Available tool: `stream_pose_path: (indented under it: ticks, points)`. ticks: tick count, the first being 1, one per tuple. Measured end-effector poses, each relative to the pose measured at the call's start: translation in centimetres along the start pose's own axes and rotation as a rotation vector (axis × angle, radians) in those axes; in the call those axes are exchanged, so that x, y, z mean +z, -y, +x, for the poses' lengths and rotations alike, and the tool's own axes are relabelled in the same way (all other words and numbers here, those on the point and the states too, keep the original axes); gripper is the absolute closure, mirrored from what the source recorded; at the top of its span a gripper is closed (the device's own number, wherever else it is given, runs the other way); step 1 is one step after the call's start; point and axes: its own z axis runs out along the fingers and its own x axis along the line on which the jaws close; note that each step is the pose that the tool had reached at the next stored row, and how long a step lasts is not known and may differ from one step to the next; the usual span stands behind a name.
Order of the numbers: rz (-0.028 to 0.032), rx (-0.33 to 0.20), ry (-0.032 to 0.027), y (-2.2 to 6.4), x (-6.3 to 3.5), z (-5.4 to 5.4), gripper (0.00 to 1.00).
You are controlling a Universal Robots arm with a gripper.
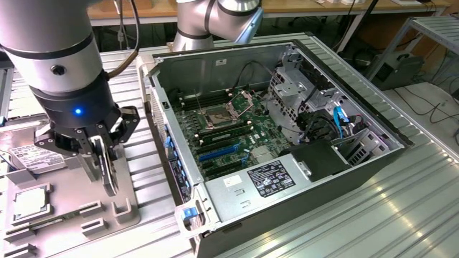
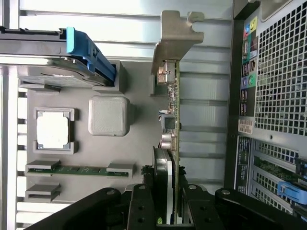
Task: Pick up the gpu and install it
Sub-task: 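Pick up the gpu and move the gpu toward the slot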
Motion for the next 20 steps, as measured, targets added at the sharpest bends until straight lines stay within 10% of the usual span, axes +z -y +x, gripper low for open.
stream_pose_path:
  ticks: [20]
  points:
    - [0.0001, 0.0, -0.0001, -0.15, -5.45, 0.0, 0.72]
